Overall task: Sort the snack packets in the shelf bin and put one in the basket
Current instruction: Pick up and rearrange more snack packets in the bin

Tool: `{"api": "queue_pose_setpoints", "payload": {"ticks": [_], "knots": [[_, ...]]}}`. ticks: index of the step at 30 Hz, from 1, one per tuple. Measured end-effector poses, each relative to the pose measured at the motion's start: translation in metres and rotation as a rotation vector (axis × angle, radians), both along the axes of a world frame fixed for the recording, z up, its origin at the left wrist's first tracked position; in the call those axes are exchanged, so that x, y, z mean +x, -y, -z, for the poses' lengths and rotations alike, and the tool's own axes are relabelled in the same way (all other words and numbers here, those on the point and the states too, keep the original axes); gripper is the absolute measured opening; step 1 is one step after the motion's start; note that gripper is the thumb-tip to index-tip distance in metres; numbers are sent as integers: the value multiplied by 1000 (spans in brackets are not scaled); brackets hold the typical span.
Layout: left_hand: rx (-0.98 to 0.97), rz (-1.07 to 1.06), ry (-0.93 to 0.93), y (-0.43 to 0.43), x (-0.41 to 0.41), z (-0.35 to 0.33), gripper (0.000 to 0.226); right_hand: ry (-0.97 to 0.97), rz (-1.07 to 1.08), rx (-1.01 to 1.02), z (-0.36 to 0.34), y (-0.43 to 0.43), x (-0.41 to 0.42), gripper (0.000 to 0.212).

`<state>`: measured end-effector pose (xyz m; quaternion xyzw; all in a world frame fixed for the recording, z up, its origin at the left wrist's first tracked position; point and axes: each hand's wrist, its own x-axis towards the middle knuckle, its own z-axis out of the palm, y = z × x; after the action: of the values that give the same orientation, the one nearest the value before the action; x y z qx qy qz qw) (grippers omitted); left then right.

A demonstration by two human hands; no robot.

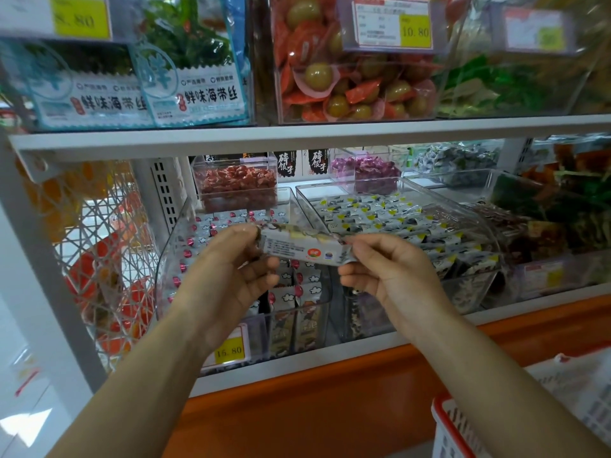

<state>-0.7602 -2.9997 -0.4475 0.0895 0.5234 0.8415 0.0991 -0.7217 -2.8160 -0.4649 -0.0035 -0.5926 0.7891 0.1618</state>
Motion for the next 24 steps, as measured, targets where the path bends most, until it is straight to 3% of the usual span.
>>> {"api": "queue_pose_setpoints", "payload": {"ticks": [11, 16, 24], "knots": [[-159, 39, -159, 0, -2, 2, 33, -7, 104, 52, 4, 1, -5, 7], [-142, 62, -104, -2, -1, 4, 26, -25, 120, -38, 2, -2, -7, 17], [-215, 114, -197, -3, -1, 5, 35, 19, 136, -117, 1, -1, -7, 10]]}}
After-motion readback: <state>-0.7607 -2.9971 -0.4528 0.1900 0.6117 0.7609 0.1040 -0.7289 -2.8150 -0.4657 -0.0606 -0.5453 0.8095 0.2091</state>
